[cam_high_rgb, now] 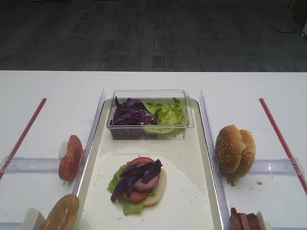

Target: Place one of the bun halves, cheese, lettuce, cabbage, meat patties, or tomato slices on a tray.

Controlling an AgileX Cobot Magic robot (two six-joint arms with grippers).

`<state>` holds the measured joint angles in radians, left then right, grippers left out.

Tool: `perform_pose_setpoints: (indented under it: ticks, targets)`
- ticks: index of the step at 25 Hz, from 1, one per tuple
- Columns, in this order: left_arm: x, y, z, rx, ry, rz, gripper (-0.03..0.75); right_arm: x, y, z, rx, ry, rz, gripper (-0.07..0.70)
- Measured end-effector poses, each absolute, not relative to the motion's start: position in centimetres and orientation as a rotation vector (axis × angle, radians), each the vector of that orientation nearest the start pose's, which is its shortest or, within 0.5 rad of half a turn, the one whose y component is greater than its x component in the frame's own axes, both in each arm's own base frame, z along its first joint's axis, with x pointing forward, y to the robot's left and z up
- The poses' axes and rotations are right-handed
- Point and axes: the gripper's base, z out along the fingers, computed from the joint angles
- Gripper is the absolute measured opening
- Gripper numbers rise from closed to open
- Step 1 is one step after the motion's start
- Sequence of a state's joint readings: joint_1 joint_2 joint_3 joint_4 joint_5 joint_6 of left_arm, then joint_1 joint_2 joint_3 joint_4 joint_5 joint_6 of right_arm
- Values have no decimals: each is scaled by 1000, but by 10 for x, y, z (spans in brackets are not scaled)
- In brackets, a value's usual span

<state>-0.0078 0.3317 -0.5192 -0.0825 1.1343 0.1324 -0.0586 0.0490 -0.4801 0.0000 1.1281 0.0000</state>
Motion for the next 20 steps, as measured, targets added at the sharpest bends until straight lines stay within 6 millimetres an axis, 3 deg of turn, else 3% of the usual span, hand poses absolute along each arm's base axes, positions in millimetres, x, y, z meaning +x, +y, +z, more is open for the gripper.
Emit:
perform_pose_setpoints:
  ticks: [14, 20]
  targets:
    - [10, -8, 276, 156, 2217, -45, 452, 1, 0, 267, 70, 2180, -30, 508]
    - [3, -8, 273, 164, 2213, -50, 452, 1, 0, 267, 64, 2180, -33, 508]
